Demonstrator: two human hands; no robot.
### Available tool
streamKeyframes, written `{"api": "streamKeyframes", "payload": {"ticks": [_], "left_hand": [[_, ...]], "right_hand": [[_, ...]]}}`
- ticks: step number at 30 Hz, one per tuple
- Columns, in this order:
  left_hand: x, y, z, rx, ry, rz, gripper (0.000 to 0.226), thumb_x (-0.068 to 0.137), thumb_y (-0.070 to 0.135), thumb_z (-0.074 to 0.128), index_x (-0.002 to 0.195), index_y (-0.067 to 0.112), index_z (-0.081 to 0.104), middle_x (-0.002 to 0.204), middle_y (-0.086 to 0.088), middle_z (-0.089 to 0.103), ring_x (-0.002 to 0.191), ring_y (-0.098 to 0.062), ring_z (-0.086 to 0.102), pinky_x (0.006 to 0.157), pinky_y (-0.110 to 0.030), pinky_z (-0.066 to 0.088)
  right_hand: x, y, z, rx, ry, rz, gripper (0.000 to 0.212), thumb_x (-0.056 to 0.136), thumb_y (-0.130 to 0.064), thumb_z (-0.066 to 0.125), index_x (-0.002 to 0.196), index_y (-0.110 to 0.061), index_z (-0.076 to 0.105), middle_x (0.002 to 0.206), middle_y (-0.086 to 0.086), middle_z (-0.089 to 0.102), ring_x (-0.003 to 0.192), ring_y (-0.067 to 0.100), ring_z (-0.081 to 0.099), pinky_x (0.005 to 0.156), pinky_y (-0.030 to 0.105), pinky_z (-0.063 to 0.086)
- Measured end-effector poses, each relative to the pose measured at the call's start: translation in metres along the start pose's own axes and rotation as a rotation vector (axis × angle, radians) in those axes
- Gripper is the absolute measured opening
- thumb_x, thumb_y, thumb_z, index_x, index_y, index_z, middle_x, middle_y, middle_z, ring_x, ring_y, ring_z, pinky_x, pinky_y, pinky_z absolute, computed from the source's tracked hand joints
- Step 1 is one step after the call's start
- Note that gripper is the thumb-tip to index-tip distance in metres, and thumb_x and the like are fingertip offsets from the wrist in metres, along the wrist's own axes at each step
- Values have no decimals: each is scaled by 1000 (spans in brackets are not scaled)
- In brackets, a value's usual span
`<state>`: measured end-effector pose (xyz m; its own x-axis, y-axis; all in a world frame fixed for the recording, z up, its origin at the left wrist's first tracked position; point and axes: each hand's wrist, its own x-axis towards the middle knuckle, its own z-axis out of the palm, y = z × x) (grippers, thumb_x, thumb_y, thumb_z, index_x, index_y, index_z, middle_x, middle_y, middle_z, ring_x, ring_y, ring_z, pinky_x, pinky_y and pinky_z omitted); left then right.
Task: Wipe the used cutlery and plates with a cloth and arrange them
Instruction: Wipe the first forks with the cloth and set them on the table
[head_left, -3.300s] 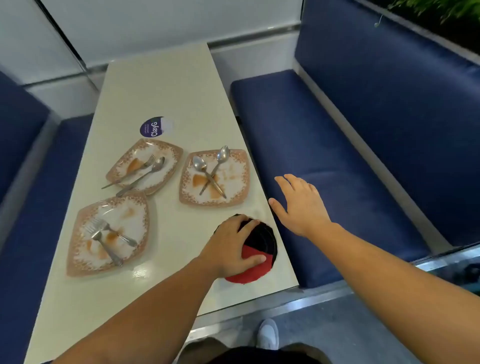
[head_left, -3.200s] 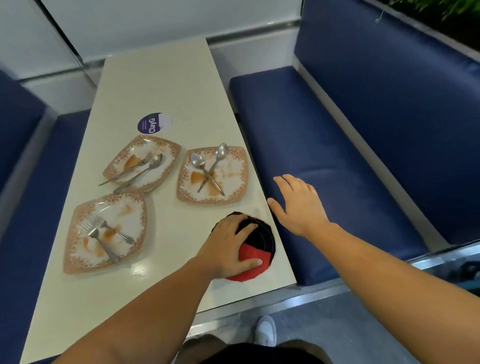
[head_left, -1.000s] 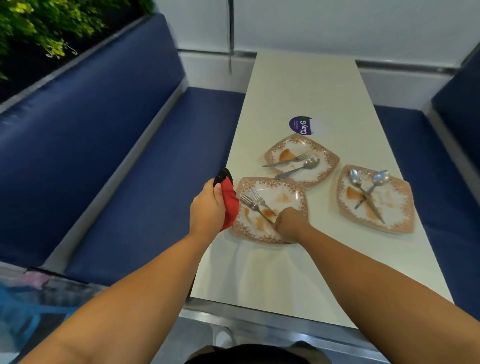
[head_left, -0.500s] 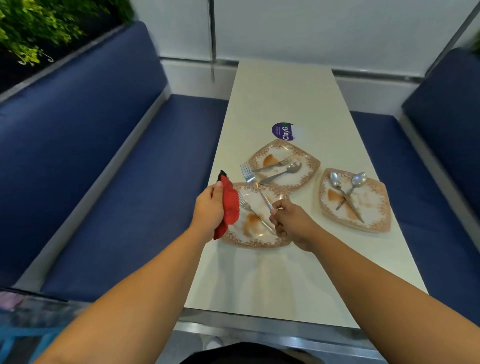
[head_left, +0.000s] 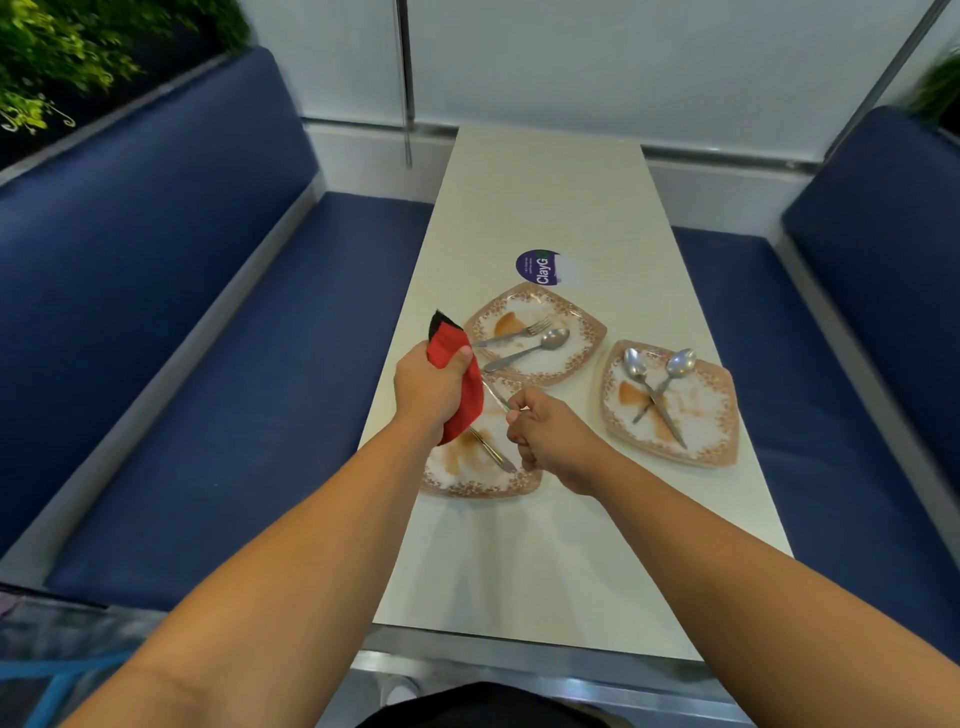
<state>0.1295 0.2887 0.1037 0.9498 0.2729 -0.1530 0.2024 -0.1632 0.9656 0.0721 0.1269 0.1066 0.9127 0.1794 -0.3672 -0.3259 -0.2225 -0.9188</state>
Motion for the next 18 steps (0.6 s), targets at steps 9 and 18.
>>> {"api": "streamKeyframes", "payload": {"ticks": [9, 18], "left_hand": [[-9, 12, 14, -31, 62, -49, 17, 90, 34, 72, 100, 22, 65, 93, 3, 67, 92, -25, 65, 84, -41, 55], [-12, 26, -2, 436, 237, 266, 39, 104, 50, 35, 135, 28, 40, 113, 5, 57, 91, -21, 58, 79, -38, 52]], "right_hand": [[1, -4, -8, -2, 34, -15, 16, 103, -13, 43, 87, -16, 45, 58, -6, 42, 44, 11, 29, 51, 29, 30], [3, -6, -18, -76, 73, 23, 15, 101, -11, 42, 89, -14, 48, 71, 4, 51, 53, 16, 35, 52, 30, 34]]}}
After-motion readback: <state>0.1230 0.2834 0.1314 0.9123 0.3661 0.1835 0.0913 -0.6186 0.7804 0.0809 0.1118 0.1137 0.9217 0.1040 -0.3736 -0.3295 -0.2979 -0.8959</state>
